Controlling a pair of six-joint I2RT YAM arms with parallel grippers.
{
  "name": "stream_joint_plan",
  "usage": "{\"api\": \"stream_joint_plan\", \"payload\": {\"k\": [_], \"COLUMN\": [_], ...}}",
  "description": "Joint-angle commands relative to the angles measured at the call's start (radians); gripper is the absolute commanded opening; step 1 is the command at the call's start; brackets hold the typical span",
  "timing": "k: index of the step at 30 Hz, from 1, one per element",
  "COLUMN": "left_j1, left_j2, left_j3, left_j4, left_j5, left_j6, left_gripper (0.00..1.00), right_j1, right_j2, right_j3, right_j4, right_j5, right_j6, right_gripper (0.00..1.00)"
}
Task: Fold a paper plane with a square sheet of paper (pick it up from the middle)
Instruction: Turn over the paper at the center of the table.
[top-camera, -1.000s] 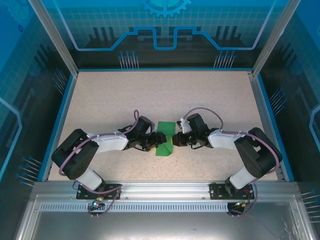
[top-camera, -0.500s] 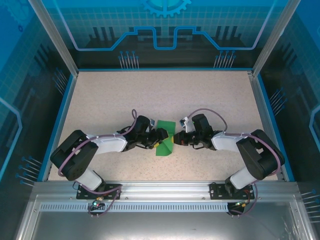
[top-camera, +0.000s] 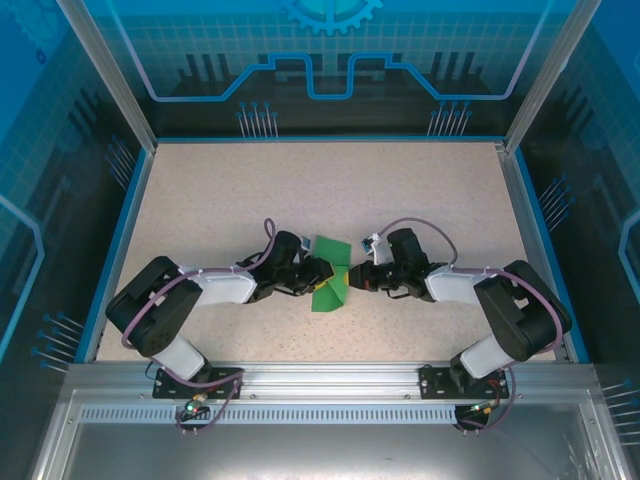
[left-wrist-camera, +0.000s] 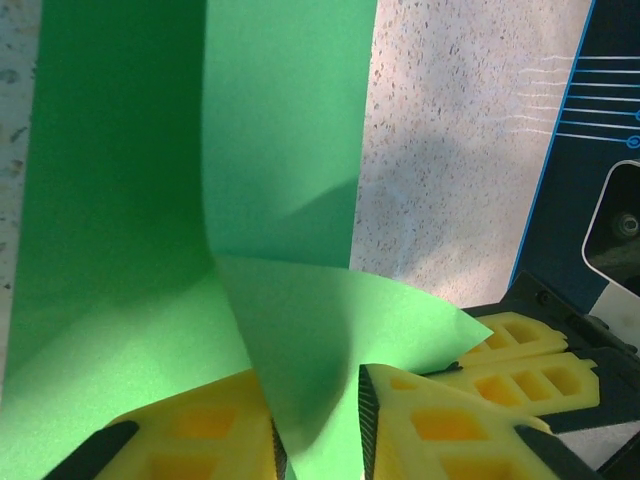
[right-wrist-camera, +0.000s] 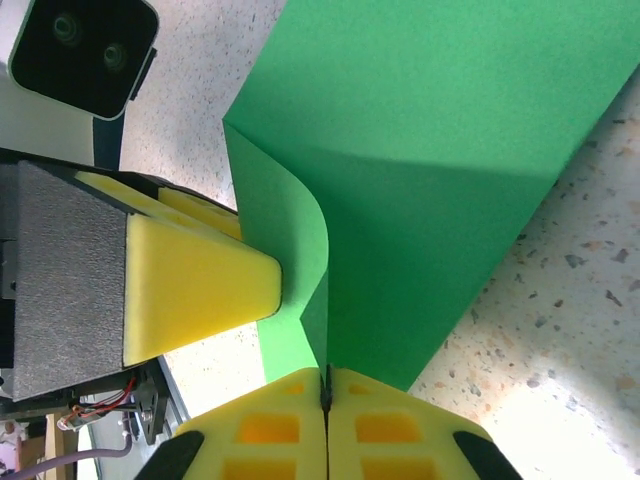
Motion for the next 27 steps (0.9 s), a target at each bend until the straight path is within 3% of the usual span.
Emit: {"api": "stream_joint_plan", "payload": {"k": [1, 6, 11, 14, 17, 23, 27], "left_j1": [-0.001, 0.003, 0.012, 0.018, 0.027, 0.037, 0.041], "left_j2": [-0.027, -0.03, -0.052, -0.074, -0.096, -0.139, -0.17], "left_j3": [0.001, 0.006, 0.019, 0.034, 0.052, 0.1, 0.135], "left_j4": [-0.028, -0.037, -0.064, -0.088, -0.106, -0.137, -0.158], "left_j5": [-0.015, -0.011, -0.009, -0.007, 0.006, 0.035, 0.044], "left_j6": [0.021, 0.029, 0.041, 0.048, 0.047, 0.042, 0.038], "left_gripper": [0.23, 0.13, 0.04, 0.04, 0.04, 0.04, 0.05], "right_j1": [-0.017, -0.024, -0.047, -0.059, -0.058, -0.046, -0.036], "right_j2": [-0.023, -0.031, -0.061, -0.087, -0.102, -0.119, -0.148], "right_j3": [-0.01, -0.017, -0.043, -0.074, -0.11, -0.156, -0.163], "right_j4": [0.018, 0.021, 0.018, 0.039, 0.105, 0.324, 0.368], "right_j5": [-0.024, -0.024, -0.022, -0.032, -0.057, -0.076, -0.049], "right_j6": [0.008, 0.016, 0.033, 0.071, 0.144, 0.374, 0.464], "right_gripper": [0.08, 0.15, 0.32, 0.5, 0.62, 0.8, 0.82]}}
